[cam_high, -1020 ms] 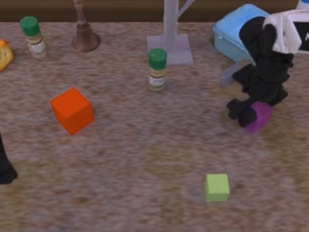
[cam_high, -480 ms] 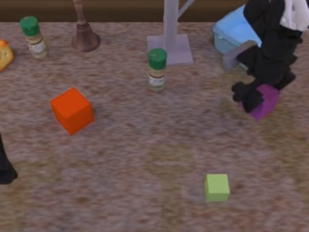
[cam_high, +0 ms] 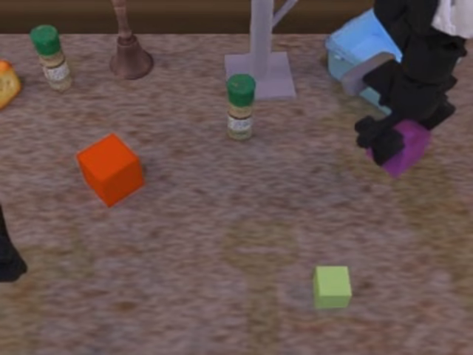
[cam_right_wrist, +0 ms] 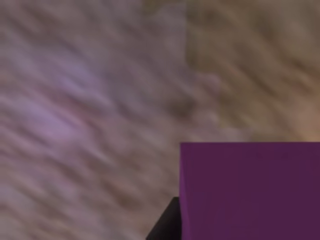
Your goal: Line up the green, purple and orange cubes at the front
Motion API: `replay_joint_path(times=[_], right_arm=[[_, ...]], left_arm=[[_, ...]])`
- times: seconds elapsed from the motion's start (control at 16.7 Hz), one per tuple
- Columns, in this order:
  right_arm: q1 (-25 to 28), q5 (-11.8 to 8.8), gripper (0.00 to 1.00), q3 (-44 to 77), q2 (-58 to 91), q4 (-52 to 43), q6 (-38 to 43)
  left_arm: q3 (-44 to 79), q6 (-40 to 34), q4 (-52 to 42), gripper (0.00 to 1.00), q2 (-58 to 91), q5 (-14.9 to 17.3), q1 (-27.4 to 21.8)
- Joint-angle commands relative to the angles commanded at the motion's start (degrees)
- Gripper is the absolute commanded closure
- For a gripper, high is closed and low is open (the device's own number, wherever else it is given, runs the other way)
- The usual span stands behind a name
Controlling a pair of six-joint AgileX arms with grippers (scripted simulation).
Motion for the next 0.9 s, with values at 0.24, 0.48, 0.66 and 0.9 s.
replay_joint_path(times=[0.24,0.48,0.66,0.9], right_arm=[[4.3,0.1,1.0,-1.8,-1.5,0.2,8.5],[11.7,0.3,1.0,-5.7,-4.5,0.7,24.1],[18.2,0.4,1.0,-9.5,-7.3,1.2,38.7],[26.6,0.6,1.0,-14.4,-11.2,2.0,57.5]], left_arm=[[0.0,0.0,0.0,0.0,0.0,0.0,0.0],[0.0,0.0,0.0,0.0,0.0,0.0,0.0],[0.0,0.0,0.0,0.0,0.0,0.0,0.0],[0.0,0.0,0.0,0.0,0.0,0.0,0.0]])
